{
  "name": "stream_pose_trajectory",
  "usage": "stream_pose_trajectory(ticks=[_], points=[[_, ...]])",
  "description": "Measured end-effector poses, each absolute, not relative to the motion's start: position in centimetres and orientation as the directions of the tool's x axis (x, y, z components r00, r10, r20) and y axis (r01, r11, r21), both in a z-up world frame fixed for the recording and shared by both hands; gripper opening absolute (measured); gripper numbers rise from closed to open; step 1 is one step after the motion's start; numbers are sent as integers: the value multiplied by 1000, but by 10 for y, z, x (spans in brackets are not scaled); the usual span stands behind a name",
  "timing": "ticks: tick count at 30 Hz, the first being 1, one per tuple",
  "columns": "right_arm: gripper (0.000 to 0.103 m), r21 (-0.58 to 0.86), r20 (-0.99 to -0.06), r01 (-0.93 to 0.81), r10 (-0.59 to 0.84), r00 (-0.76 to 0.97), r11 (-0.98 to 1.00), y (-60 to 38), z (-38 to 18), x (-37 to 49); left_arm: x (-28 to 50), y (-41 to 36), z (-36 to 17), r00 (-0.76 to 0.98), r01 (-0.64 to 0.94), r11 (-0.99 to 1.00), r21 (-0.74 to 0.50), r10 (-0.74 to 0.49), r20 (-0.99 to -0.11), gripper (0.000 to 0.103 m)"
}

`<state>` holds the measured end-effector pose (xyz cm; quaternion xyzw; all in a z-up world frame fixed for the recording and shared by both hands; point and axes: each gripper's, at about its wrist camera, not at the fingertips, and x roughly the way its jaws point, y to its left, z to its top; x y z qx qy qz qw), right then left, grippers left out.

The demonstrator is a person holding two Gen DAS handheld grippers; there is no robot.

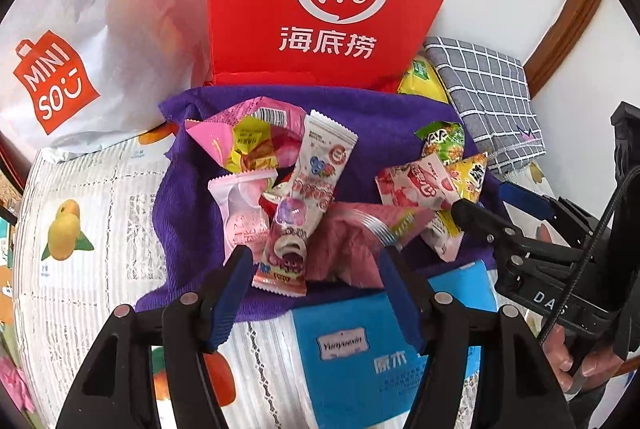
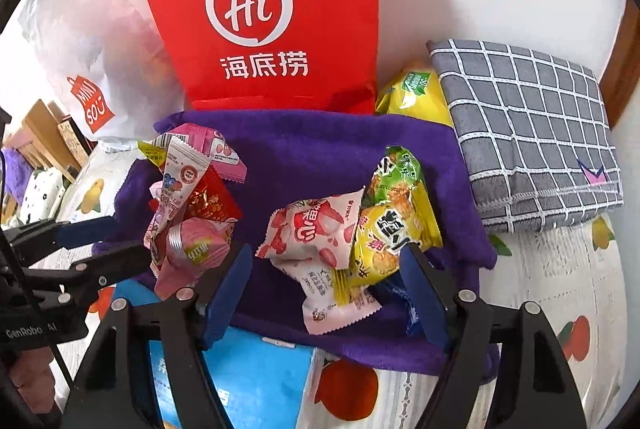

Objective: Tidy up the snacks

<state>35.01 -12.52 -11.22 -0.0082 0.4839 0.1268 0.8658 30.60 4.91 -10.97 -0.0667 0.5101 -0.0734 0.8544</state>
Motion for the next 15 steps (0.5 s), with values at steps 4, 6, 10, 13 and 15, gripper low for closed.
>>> stream_pose_trajectory(ticks=[4,6,10,13,15], points=[[75,64,-836,-213,169,522,975,-126,-112,344,300,51,-108,469,55,976,-211,-212,-858,65],[72,67,-836,-214,172,521,974,-126,-113,340,296,52,-107,477,50,975,-216,-214,-852,65],[72,63,-836,-205,164,524,977,-127,-111,334,290,52,-106,482,54,977,-208,-208,-851,66],[72,77,-839,-178,160,521,981,-131,-107,329,285,51,-104,491,57,978,-199,-201,-847,68],[72,89,-837,-169,166,521,982,-134,-100,323,281,50,-100,502,59,980,-191,-195,-843,70]])
